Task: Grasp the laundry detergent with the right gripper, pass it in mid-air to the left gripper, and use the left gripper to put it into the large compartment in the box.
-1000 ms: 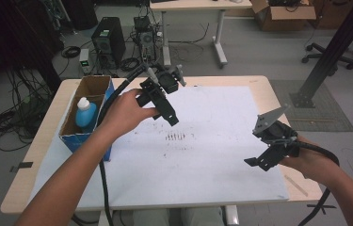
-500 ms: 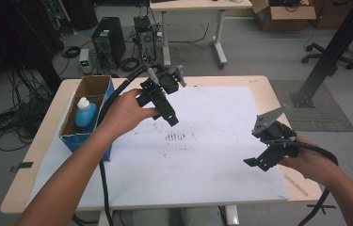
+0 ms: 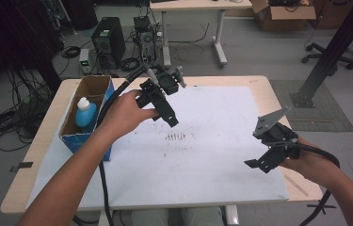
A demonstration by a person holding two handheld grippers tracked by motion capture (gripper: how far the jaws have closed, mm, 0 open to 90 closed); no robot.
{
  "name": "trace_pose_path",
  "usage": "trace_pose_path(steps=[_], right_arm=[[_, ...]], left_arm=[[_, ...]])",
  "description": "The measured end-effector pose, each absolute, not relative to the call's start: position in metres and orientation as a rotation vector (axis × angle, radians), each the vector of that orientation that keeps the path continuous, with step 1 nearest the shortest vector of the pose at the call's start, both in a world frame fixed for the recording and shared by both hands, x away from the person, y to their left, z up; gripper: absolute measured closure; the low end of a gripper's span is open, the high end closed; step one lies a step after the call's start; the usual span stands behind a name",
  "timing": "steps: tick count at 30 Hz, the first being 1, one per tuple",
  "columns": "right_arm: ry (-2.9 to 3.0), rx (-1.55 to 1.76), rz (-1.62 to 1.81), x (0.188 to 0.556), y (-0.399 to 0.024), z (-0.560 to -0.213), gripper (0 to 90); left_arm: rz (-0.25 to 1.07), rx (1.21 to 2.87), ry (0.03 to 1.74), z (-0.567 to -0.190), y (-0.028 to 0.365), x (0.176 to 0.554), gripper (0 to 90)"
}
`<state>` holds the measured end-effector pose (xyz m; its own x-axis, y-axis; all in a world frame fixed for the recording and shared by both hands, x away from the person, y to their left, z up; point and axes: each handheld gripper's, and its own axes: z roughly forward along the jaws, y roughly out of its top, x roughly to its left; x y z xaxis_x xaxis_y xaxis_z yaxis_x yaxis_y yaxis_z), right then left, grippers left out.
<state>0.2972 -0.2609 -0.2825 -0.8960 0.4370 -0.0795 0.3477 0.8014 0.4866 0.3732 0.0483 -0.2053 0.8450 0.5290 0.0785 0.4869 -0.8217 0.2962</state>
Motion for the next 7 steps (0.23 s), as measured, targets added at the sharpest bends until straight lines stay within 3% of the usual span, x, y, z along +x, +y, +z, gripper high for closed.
trace_pose_path(steps=[7], right_arm=[[2.796,0.625,0.707,0.2958,-0.2631,-0.2825,6.0]], left_arm=[[0.228,2.757,0.773,-0.2048,0.0476,0.3728,6.9]])
